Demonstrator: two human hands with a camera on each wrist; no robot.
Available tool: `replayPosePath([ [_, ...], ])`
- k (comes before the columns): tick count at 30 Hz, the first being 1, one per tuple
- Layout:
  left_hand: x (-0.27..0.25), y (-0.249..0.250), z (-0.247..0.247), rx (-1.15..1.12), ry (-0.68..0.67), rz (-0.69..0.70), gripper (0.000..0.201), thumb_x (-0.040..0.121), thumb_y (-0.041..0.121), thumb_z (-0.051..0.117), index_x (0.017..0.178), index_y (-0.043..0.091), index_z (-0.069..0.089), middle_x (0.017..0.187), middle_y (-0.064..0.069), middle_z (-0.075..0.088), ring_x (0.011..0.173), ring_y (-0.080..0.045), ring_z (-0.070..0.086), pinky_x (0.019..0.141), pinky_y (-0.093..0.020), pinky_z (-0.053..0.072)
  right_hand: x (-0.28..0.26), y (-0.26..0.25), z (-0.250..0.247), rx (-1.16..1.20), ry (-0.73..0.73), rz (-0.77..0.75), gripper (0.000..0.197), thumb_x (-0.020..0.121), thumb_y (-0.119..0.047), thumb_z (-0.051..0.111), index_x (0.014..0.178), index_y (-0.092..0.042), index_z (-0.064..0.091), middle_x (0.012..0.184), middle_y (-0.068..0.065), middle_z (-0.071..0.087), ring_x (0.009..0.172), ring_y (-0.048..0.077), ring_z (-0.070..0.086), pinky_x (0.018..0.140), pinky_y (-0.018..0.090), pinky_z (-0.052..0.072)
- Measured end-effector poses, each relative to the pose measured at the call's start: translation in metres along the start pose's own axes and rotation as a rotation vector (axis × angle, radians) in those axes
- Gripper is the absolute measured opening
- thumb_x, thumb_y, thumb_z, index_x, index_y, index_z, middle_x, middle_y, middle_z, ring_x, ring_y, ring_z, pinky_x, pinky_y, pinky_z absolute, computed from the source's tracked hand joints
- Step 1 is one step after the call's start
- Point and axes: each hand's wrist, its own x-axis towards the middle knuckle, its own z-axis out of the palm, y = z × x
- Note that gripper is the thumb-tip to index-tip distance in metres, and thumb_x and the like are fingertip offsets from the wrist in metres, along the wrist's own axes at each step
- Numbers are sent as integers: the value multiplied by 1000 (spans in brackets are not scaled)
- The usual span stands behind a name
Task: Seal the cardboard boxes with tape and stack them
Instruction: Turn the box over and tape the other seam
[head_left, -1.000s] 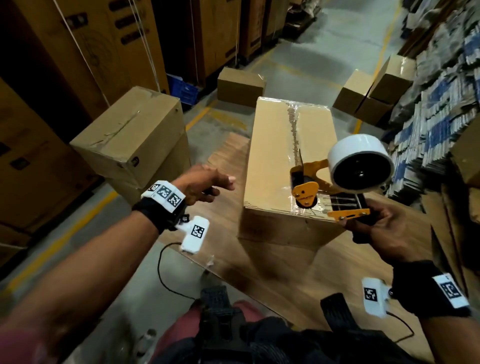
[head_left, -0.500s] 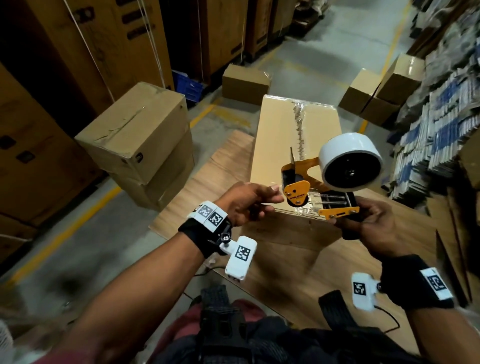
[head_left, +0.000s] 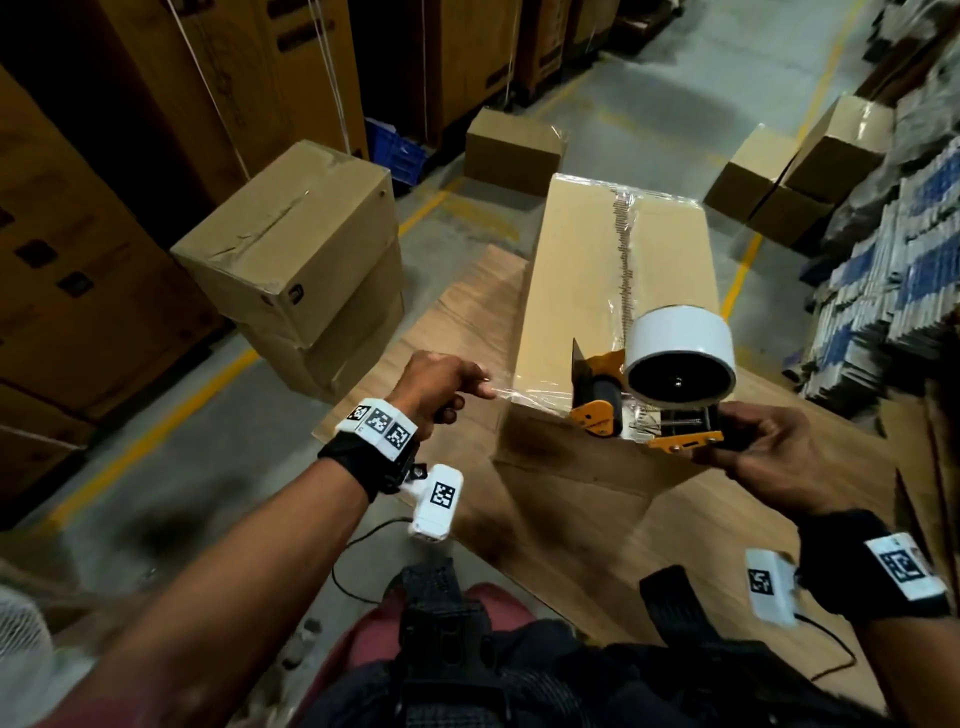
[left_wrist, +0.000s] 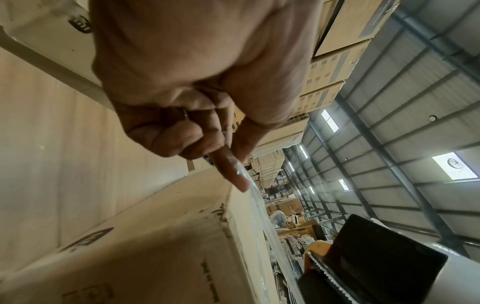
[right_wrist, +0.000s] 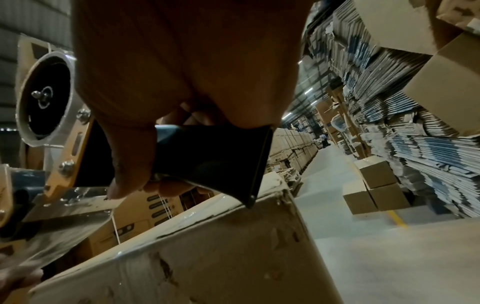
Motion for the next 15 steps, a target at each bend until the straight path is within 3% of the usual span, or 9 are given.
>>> replayPosePath([
  [3, 3, -16, 9, -34, 51, 43, 31, 90, 24, 80, 102, -3, 73, 86, -20, 77, 44, -12, 35, 45, -22, 23, 1, 9, -2, -31, 5, -7, 61, 65, 13, 85, 86, -44, 81, 71, -22, 74, 58, -8, 62, 58, 6, 47],
  [6, 8, -32, 16, -25, 142, 80, 25, 93, 24, 78, 96, 0, 71, 78, -17, 77, 40, -13, 34, 43, -21, 25, 5, 17, -4, -96, 1, -15, 64, 68, 8, 88, 86, -53, 79, 89, -23, 77, 81, -6, 71, 75, 12, 56],
  [8, 10, -37, 18, -1, 181, 109, 23, 94, 28, 77, 91, 6, 71, 75, -14, 77, 38, -13, 36, 43, -22, 28, 7, 17, -5, -114, -8, -4, 66, 69, 5, 89, 86, -58, 77, 92, -24, 77, 86, -6, 72, 80, 14, 57],
  [10, 12, -41, 18, 34, 207, 135, 23, 94, 32, 77, 87, 11, 71, 72, -11, 77, 36, -11, 38, 42, -22, 31, 8, 18, -6, -111, -16, 3, 64, 69, 5, 88, 83, -57, 77, 89, -26, 76, 84, -8, 71, 79, 11, 55],
  [12, 14, -46, 19, 53, 224, 157, 23, 95, 33, 77, 84, 14, 70, 72, -10, 77, 34, -8, 40, 41, -21, 32, 11, 20, -7, -114, -18, 12, 55, 68, 7, 88, 79, -47, 80, 85, -27, 75, 81, -9, 70, 77, 9, 54],
  [15, 14, -51, 23, 71, 233, 183, 22, 96, 33, 75, 86, 14, 70, 72, -10, 77, 34, -6, 43, 41, -21, 33, 14, 20, -9, -134, -23, 45, 51, 69, 8, 88, 88, -38, 76, 86, -26, 76, 80, -8, 70, 76, 9, 54],
])
